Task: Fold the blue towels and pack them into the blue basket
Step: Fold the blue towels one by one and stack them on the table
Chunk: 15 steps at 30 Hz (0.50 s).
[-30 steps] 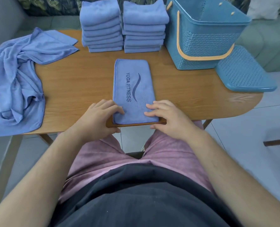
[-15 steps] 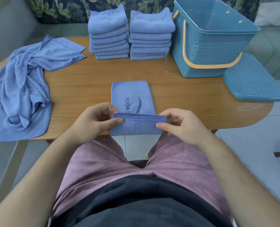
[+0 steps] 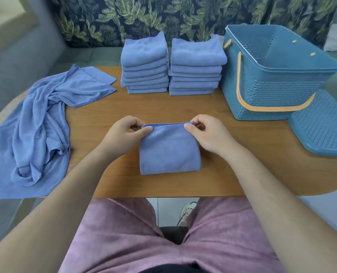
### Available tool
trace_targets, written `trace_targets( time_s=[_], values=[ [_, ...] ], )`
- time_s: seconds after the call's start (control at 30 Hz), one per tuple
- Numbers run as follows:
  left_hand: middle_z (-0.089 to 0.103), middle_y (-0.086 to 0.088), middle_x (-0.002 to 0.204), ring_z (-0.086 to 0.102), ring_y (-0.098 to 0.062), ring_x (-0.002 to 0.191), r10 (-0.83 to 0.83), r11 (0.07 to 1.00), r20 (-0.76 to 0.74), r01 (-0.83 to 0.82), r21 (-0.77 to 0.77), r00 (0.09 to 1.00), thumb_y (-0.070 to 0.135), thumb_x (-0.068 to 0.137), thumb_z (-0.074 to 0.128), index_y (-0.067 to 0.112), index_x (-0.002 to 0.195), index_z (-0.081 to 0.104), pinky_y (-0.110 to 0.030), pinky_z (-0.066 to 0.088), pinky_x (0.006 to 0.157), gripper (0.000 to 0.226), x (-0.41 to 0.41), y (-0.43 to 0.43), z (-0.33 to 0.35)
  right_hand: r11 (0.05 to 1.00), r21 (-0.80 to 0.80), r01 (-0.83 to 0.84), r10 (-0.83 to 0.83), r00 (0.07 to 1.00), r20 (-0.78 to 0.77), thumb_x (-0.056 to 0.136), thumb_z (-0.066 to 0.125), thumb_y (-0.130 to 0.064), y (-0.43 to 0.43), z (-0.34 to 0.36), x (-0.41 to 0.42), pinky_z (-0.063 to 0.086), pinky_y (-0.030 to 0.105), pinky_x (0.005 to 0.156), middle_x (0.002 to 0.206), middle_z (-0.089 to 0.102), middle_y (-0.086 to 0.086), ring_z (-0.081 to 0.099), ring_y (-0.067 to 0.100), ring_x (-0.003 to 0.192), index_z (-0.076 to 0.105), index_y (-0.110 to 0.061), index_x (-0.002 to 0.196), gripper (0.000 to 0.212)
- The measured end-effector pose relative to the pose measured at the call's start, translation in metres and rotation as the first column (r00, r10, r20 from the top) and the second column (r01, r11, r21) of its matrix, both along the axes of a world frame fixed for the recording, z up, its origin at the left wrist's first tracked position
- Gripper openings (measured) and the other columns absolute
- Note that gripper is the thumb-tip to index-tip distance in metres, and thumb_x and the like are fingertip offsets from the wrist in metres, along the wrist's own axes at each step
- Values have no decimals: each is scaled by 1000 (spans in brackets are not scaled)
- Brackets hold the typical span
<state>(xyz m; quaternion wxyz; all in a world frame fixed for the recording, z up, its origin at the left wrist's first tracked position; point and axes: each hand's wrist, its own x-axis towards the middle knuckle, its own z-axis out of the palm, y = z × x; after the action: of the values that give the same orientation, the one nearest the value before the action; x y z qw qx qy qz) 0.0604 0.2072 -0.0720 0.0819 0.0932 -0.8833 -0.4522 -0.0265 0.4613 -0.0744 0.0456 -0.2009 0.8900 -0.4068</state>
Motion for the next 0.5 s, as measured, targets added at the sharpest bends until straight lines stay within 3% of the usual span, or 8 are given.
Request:
trace_targets(
  time_s=[0.1,0.2,0.27,0.3,0.4,0.5],
  values=[
    [67,3,88,58,-7,77,90,995,41,-89,-39,995,39,90,70,20,90,71,-20,44,68,19,-19,1,-9,998,58,31,-32,999,21,94,63,-43,-9,-14,-18,39,23,67,88,65,-10,59,6,80,65,-27,85,19],
    [62,9,97,59,-9,89,205,948,-121,-228,-222,971,36,96,59,20,101,71,-26,47,80,20,-20,16,-11,995,52,89,-91,995,49,93,63,-44,-14,-25,-25,47,29,74,96,66,-11,62,5,85,67,-28,93,16],
    [63,9,111,59,-11,104,98,910,-281,-200,-362,955,36,97,56,20,109,71,-28,47,90,26,-12,34,-11,988,49,148,-149,988,26,96,60,-44,-15,-23,-17,52,33,89,116,61,-8,61,8,99,64,-25,117,28],
    [64,9,120,59,-12,114,14,901,-288,-137,-411,957,38,97,53,21,115,71,-32,47,96,31,-8,44,-13,983,56,175,-172,984,-41,98,56,-43,-15,-20,-9,50,35,96,126,57,-6,59,12,109,59,-23,128,36],
    [47,8,151,35,-13,145,-127,852,-72,72,-519,989,51,97,35,26,142,54,-37,29,117,56,1,65,-26,984,125,130,-80,936,-344,102,44,-38,-22,-13,29,43,40,105,143,52,-4,48,19,131,56,-21,138,41],
    [20,12,164,7,-7,153,-154,848,64,165,-504,986,57,96,19,32,155,32,-36,5,125,65,6,63,-40,934,356,25,77,959,-271,106,31,-46,-26,-28,54,25,42,117,165,26,-7,17,16,153,42,-31,151,49]
  ],
)
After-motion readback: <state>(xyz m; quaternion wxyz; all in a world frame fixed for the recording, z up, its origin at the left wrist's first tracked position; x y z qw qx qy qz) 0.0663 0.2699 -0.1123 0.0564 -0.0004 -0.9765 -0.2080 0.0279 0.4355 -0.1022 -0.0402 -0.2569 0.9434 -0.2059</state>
